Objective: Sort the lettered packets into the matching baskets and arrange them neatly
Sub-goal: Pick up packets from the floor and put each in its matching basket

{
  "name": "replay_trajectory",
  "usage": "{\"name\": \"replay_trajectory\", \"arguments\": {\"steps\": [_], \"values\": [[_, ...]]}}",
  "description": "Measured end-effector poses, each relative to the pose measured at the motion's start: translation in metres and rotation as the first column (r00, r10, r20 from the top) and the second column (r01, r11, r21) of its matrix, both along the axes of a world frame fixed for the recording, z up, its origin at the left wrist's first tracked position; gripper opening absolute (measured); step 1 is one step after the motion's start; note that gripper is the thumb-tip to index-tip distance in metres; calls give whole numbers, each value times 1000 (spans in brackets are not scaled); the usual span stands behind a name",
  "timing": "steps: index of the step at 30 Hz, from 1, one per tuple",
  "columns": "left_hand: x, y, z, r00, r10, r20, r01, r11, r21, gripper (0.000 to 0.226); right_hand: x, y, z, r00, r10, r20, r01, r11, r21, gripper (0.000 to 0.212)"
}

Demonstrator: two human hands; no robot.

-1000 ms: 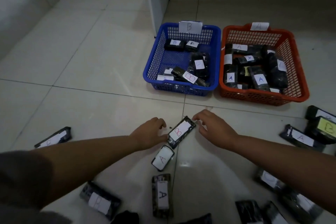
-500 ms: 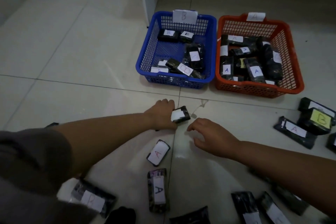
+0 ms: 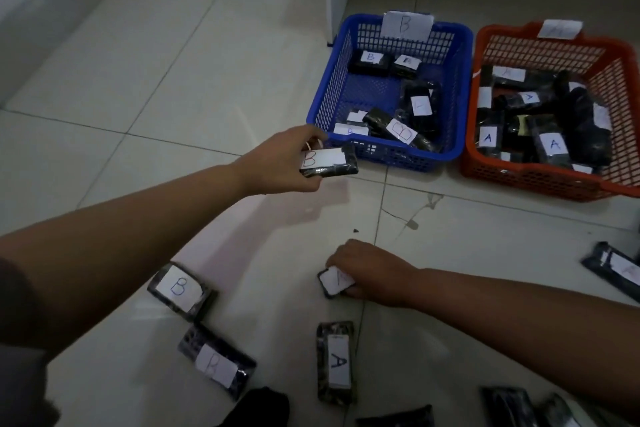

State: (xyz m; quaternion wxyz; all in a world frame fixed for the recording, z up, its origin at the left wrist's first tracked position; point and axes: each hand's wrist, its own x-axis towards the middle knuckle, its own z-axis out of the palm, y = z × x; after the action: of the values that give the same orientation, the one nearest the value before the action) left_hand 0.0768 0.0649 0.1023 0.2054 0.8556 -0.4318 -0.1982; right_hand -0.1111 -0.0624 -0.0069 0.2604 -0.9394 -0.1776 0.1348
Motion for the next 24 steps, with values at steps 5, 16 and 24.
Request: {"name": "replay_trajectory", "arguments": {"steps": [5, 16, 24], "values": [[12, -28, -2, 995, -4, 96, 15, 993, -114, 51, 1, -52, 39, 876, -480, 59, 465, 869, 169, 38], [48, -159, -29, 987, 103, 123, -67, 961, -270, 55, 1, -225, 88, 344, -883, 321, 869, 429, 248, 47], [99, -196, -89, 933, 350, 87, -336, 931, -142, 47, 21, -258, 56, 197, -950, 243, 918, 266, 294, 54]]}}
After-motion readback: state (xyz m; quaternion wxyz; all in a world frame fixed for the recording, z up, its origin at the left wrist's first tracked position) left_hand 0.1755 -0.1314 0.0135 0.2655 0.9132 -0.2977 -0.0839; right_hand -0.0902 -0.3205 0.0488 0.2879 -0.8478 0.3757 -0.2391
